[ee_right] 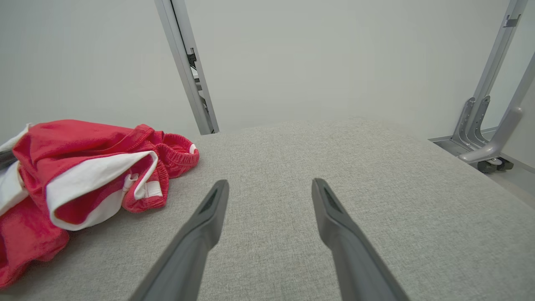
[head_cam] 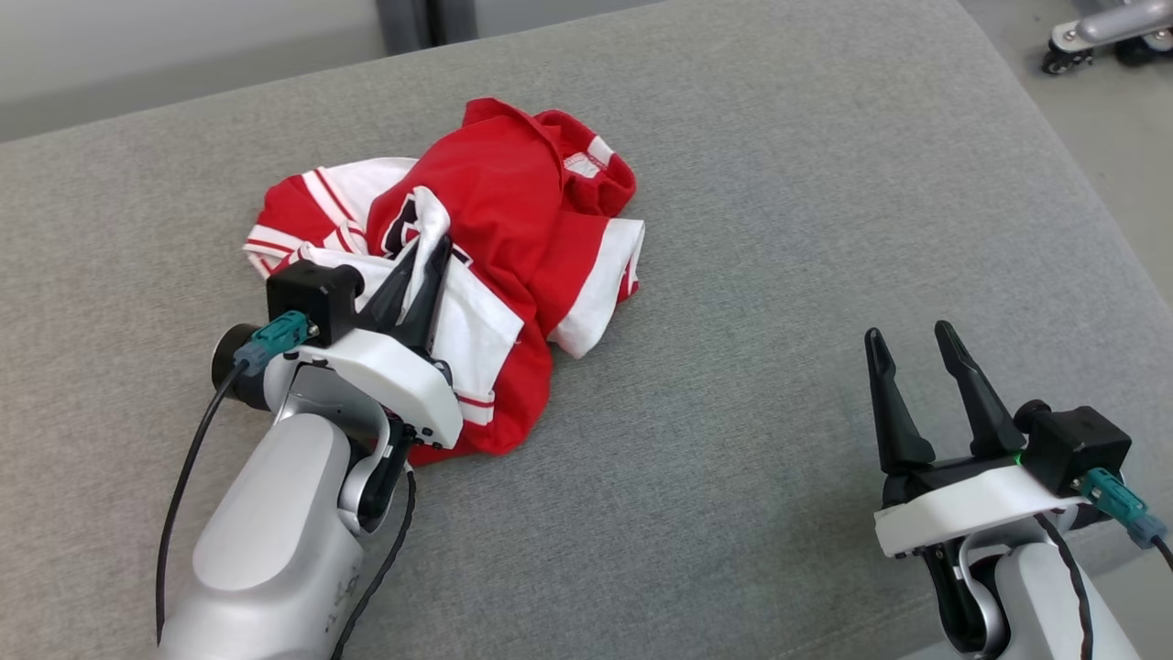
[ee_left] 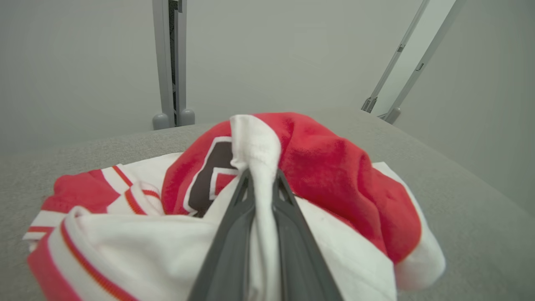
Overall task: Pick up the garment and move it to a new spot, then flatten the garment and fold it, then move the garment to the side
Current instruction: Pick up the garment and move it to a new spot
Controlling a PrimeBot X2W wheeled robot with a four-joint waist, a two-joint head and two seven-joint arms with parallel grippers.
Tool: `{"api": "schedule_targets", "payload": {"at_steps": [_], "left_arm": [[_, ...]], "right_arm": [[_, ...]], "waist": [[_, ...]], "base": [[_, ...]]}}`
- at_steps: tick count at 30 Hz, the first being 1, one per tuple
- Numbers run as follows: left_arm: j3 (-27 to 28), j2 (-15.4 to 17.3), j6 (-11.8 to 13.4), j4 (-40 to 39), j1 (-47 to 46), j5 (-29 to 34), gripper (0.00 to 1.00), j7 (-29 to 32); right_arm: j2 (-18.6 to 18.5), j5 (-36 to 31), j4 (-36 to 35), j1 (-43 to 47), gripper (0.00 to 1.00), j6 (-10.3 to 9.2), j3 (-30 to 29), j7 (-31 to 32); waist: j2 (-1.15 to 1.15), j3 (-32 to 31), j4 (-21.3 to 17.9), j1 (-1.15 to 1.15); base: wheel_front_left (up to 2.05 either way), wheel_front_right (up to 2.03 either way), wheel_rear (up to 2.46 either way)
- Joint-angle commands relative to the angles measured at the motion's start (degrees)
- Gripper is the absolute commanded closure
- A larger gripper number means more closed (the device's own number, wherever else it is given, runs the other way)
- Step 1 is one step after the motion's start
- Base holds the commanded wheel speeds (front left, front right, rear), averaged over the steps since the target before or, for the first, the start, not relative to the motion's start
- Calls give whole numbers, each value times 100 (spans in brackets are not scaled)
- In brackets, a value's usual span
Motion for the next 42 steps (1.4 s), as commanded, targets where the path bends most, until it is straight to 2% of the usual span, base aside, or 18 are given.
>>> {"api": "schedule_targets", "payload": {"at_steps": [1, 2, 9, 15, 21, 27, 34, 36, 42], "left_arm": [[25, -12, -30, 27, -13, -34, 54, -149], [2, -38, -68, 66, -41, -40, 0, -252], [27, -1, -62, 26, -187, 109, 0, -855], [358, 199, 63, -586, 108, 308, 0, -990], [928, 347, 96, -1378, 944, 503, 0, -985], [1384, 427, 133, -1770, 1752, 569, 0, -986], [1914, 286, 176, -2241, 2745, 683, 0, -987], [2087, 148, 212, -2422, 3020, 719, 0, -987], [2288, -48, 190, -2545, 3300, 798, 0, -987]], "right_arm": [[-18, -30, -37, -66, 0, 1, -5, -31], [-21, -45, -49, -66, 0, 1, -4, -31], [-47, -199, -209, 64, 0, 1, -83, -31], [-100, -309, -439, 225, 0, 1, -183, -31], [-149, -370, -534, 427, 0, 1, -283, -31], [-156, -406, -562, 553, 0, 1, -352, -31], [-210, -369, -594, 738, 0, 1, -420, -31], [-226, -346, -632, 824, 0, 1, -487, -32], [-216, -330, -588, 940, 0, 1, -529, -32]], "waist": [[0, -13, 77, 0], [0, -36, 125, 0], [0, -360, 529, 0], [0, -648, 927, 0], [0, -922, 1269, 0], [0, -1070, 1452, 0], [0, -1188, 1637, 0], [0, -1187, 1718, 0], [0, -1235, 1813, 0]], "base": [[0, 0, 0], [0, 0, 0], [0, 0, 0], [0, 0, 0], [0, 0, 0], [0, 0, 0], [0, 0, 0], [0, 0, 0], [0, 0, 0]]}}
